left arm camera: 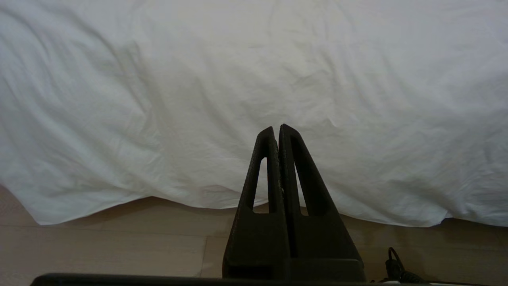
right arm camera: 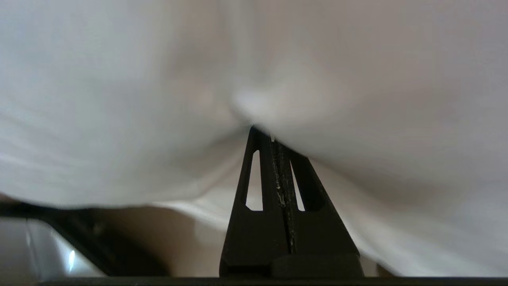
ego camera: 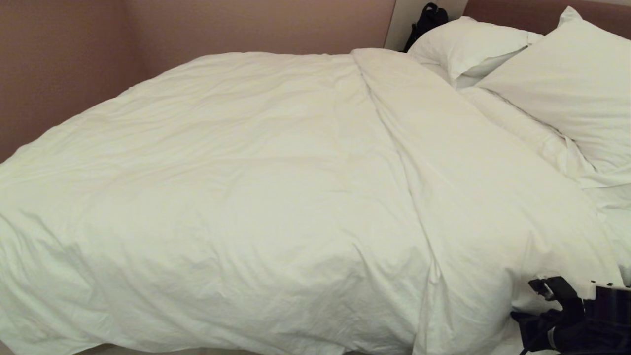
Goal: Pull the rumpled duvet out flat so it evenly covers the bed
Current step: Flatten the corners of the folded blanket
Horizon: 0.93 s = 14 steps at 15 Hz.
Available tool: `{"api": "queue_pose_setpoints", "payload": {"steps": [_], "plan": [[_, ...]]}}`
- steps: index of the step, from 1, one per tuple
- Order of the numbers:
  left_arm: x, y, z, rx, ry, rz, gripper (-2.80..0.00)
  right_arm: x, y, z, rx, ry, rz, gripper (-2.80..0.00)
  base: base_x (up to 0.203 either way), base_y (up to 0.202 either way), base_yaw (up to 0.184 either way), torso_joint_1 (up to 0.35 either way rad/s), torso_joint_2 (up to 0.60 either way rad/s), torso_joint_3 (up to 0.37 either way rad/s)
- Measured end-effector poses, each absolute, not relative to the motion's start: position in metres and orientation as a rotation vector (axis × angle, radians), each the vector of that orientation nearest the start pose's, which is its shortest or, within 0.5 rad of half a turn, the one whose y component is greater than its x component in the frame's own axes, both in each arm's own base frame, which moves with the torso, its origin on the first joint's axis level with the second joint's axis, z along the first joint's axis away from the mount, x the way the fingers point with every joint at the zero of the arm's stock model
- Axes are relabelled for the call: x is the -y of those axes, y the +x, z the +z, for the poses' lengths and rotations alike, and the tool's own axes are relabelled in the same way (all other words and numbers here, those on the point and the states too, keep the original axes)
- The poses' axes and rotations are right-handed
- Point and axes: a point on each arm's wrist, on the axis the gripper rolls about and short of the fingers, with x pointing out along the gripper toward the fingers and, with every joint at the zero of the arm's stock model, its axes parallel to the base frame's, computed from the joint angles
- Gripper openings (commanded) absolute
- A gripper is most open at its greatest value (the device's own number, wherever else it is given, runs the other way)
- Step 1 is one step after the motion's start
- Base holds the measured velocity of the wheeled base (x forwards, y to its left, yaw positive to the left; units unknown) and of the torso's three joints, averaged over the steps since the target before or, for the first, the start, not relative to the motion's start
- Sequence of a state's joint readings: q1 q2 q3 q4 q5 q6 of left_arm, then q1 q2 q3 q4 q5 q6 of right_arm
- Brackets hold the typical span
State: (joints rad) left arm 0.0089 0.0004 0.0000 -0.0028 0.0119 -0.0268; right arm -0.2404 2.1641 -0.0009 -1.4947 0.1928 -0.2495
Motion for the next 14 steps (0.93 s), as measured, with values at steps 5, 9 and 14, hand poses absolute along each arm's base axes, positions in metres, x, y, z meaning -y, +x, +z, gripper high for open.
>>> {"api": "queue_pose_setpoints", "payload": {"steps": [5, 9, 14], "plan": [[0.0, -0.023, 0.076, 0.003, -0.027, 0.021, -2.8, 0.055, 0.206, 0.026, -0.531, -0.142, -0.061, -2.8, 0.0, 0.0, 0.0, 0.0, 0.0, 0.0], [0.0, -0.023, 0.076, 0.002, -0.027, 0.02, -2.8, 0.078, 0.199, 0.019, -0.595, -0.144, -0.248, -2.8, 0.0, 0.0, 0.0, 0.0, 0.0, 0.0], [0.0, -0.023, 0.076, 0.003, -0.027, 0.021, -2.8, 0.094, 0.192, 0.003, -0.691, -0.157, -0.341, -2.8, 0.0, 0.0, 0.0, 0.0, 0.0, 0.0]]}}
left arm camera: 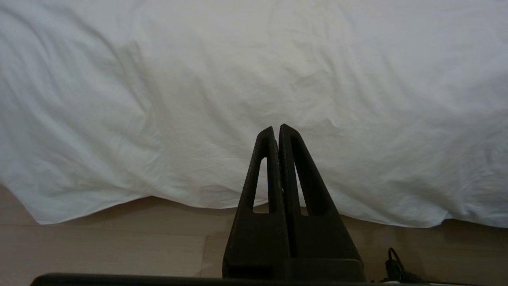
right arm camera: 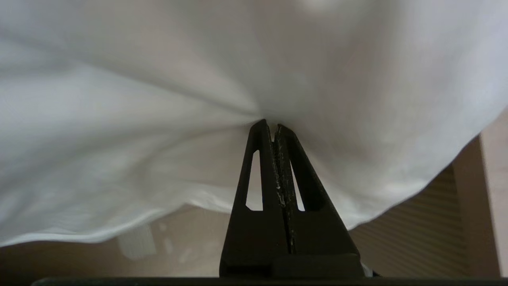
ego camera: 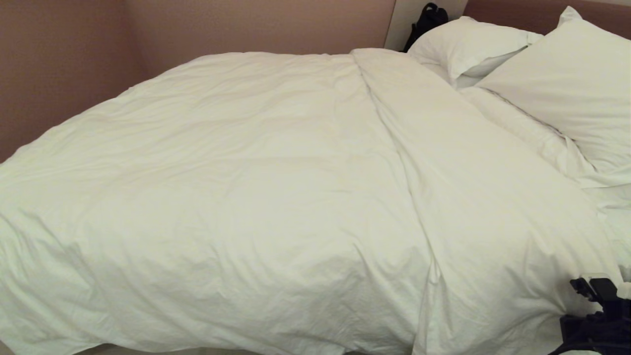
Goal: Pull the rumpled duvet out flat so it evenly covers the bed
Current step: Flatten the corners of the folded blanket
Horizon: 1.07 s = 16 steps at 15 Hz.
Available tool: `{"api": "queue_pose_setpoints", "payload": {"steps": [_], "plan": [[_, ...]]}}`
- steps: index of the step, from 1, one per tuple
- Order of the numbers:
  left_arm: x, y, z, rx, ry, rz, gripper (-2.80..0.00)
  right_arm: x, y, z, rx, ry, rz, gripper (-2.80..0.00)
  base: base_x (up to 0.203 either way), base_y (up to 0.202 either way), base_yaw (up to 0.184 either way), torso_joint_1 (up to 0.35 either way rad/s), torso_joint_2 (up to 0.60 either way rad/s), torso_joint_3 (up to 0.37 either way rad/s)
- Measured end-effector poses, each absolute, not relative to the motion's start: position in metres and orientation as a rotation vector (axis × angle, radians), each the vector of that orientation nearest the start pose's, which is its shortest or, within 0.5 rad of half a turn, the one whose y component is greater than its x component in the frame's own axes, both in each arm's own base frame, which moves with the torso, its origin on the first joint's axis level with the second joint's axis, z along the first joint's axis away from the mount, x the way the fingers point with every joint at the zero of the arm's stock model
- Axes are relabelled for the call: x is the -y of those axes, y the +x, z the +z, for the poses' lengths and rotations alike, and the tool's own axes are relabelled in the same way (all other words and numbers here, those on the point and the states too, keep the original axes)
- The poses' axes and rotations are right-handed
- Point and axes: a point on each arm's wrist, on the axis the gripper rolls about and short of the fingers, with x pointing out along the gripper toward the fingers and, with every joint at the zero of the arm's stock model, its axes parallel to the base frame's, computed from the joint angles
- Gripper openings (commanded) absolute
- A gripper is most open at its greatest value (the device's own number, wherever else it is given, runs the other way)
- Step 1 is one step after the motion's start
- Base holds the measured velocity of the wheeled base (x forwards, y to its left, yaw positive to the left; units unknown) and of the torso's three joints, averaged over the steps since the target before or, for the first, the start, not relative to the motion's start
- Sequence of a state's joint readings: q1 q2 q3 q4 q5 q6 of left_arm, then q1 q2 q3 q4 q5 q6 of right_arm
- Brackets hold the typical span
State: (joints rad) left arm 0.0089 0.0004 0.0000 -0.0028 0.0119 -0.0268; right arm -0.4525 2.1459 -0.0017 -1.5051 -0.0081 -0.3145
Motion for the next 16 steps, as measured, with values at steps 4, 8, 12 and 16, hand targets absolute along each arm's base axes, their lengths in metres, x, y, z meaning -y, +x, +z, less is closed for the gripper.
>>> {"api": "queue_pose_setpoints", "payload": {"steps": [4, 8, 12, 16], "plan": [[0.0, -0.023, 0.076, 0.003, -0.027, 0.02, -2.8, 0.103, 0.188, -0.008, -0.751, -0.172, -0.351, -2.8, 0.0, 0.0, 0.0, 0.0, 0.0, 0.0], [0.0, -0.023, 0.076, 0.003, -0.027, 0.021, -2.8, 0.107, 0.185, -0.012, -0.783, -0.222, -0.337, -2.8, 0.0, 0.0, 0.0, 0.0, 0.0, 0.0], [0.0, -0.023, 0.076, 0.003, -0.027, 0.02, -2.8, 0.112, 0.182, -0.02, -0.822, -0.217, -0.353, -2.8, 0.0, 0.0, 0.0, 0.0, 0.0, 0.0], [0.0, -0.023, 0.076, 0.003, -0.027, 0.021, -2.8, 0.117, 0.178, -0.025, -0.852, -0.187, -0.38, -2.8, 0.0, 0.0, 0.0, 0.0, 0.0, 0.0]]}}
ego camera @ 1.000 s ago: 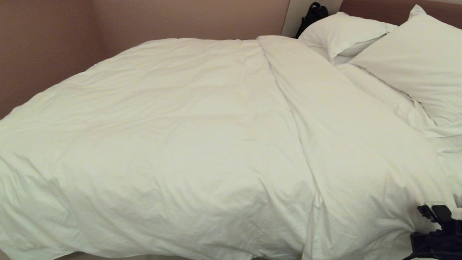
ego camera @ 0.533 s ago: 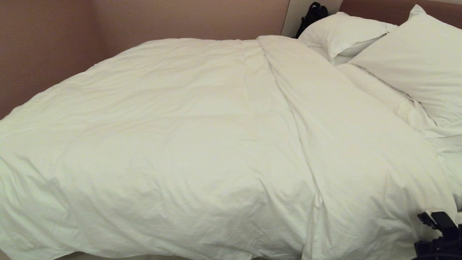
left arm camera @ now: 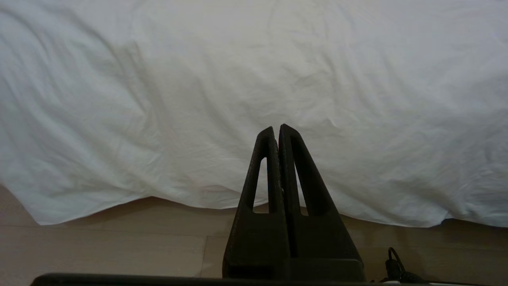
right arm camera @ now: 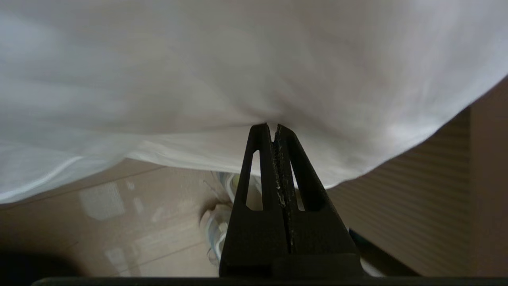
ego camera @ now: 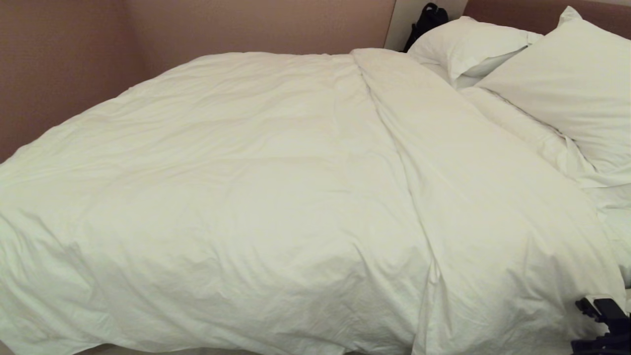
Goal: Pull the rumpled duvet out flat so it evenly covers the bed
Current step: Flatten the corners of the folded blanket
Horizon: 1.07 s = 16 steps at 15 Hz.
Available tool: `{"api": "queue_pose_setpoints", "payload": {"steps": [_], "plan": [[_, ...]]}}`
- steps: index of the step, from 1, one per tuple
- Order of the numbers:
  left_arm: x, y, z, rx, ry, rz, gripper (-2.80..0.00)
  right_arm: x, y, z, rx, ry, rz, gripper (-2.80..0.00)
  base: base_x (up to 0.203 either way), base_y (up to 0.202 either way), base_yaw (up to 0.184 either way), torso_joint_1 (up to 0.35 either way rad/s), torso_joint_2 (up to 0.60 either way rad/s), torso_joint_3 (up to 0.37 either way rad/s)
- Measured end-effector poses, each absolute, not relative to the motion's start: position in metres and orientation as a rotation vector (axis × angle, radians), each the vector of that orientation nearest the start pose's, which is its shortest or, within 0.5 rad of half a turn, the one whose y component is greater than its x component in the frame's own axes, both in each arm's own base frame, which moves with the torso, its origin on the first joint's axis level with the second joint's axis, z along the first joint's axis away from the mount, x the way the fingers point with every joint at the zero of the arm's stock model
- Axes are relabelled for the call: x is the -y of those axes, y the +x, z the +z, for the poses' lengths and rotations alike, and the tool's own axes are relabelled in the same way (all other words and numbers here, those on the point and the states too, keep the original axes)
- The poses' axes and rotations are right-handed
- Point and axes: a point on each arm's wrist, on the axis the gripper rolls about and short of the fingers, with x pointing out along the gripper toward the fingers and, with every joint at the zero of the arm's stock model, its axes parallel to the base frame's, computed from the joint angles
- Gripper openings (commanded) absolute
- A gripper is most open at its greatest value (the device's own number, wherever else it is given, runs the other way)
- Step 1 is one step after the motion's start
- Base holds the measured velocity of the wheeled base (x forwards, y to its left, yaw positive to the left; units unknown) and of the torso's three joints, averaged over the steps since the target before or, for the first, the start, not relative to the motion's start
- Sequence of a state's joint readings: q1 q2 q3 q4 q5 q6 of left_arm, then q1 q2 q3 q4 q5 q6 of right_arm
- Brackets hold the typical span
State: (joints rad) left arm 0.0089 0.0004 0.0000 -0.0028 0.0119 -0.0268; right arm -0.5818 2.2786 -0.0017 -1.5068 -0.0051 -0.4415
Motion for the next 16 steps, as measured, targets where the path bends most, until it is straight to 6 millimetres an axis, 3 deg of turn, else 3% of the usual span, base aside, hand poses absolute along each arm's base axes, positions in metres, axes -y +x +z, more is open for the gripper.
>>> {"api": "queue_pose_setpoints", "payload": {"steps": [16], "plan": [[0.0, -0.023, 0.076, 0.003, -0.027, 0.021, -2.8, 0.127, 0.166, -0.047, -0.949, -0.122, -0.41, -2.8, 0.0, 0.0, 0.0, 0.0, 0.0, 0.0]]}}
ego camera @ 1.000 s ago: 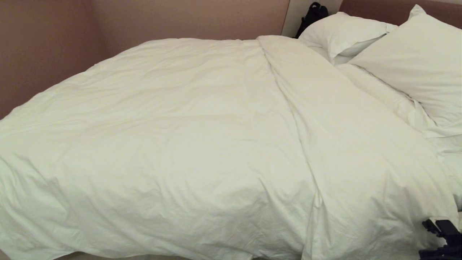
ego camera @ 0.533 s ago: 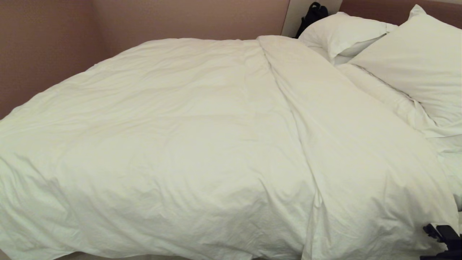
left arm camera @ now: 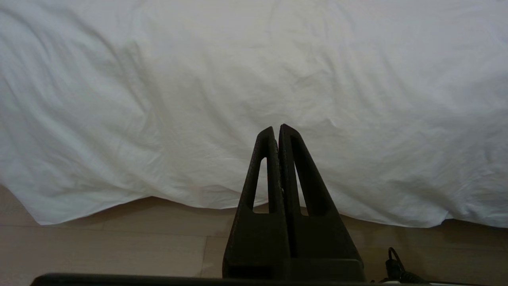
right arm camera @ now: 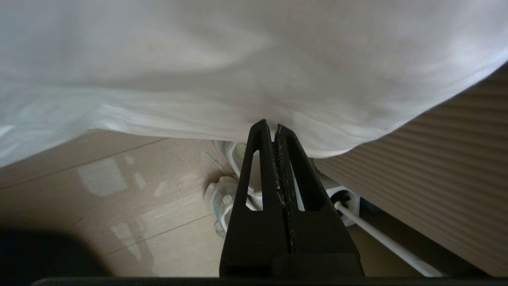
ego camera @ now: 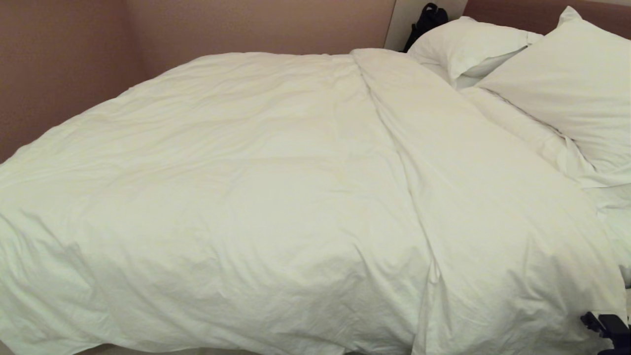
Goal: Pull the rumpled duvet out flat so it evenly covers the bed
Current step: Flatten the corners of the folded blanket
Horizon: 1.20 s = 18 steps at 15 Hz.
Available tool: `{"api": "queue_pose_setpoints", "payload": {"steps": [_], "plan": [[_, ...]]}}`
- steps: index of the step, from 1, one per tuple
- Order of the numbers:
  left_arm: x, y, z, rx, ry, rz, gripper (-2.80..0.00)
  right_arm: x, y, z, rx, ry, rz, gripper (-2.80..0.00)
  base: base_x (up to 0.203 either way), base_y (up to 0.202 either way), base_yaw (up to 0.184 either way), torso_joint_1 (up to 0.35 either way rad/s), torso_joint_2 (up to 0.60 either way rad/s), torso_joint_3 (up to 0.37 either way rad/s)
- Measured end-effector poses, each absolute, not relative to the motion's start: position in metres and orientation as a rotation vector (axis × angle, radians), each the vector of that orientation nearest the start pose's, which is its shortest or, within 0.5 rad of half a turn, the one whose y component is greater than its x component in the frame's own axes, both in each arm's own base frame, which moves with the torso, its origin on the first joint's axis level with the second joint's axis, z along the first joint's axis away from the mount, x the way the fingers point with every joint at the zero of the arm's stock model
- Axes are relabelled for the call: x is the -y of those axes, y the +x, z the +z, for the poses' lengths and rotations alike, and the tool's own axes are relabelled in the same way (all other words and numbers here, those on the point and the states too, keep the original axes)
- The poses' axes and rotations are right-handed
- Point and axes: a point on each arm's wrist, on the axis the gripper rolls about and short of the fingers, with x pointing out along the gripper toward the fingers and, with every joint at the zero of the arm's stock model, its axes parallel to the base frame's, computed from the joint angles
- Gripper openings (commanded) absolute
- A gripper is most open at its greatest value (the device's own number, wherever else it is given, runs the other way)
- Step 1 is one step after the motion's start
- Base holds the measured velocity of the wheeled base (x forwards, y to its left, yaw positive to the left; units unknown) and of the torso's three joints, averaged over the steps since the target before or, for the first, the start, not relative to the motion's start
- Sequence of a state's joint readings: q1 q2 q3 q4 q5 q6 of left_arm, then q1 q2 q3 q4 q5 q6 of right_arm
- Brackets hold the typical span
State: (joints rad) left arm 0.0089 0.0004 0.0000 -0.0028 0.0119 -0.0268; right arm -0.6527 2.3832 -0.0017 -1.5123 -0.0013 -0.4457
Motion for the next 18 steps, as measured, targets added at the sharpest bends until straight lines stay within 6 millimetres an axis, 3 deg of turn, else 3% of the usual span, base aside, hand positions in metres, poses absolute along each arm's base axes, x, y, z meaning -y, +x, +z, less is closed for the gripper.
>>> {"api": "queue_pose_setpoints", "payload": {"steps": [15, 16, 18], "plan": [[0.0, -0.023, 0.076, 0.003, -0.027, 0.021, -2.8, 0.144, 0.165, -0.056, -0.949, -0.102, -0.471, -2.8, 0.0, 0.0, 0.0, 0.0, 0.0, 0.0], [0.0, -0.023, 0.076, 0.003, -0.027, 0.021, -2.8, 0.145, 0.165, -0.055, -0.948, -0.101, -0.472, 0.0, 0.0, 0.0, 0.0, 0.0, 0.0, 0.0], [0.0, -0.023, 0.076, 0.002, -0.027, 0.021, -2.8, 0.144, 0.164, -0.054, -0.947, -0.101, -0.474, 0.0, 0.0, 0.0, 0.0, 0.0, 0.0, 0.0]]}}
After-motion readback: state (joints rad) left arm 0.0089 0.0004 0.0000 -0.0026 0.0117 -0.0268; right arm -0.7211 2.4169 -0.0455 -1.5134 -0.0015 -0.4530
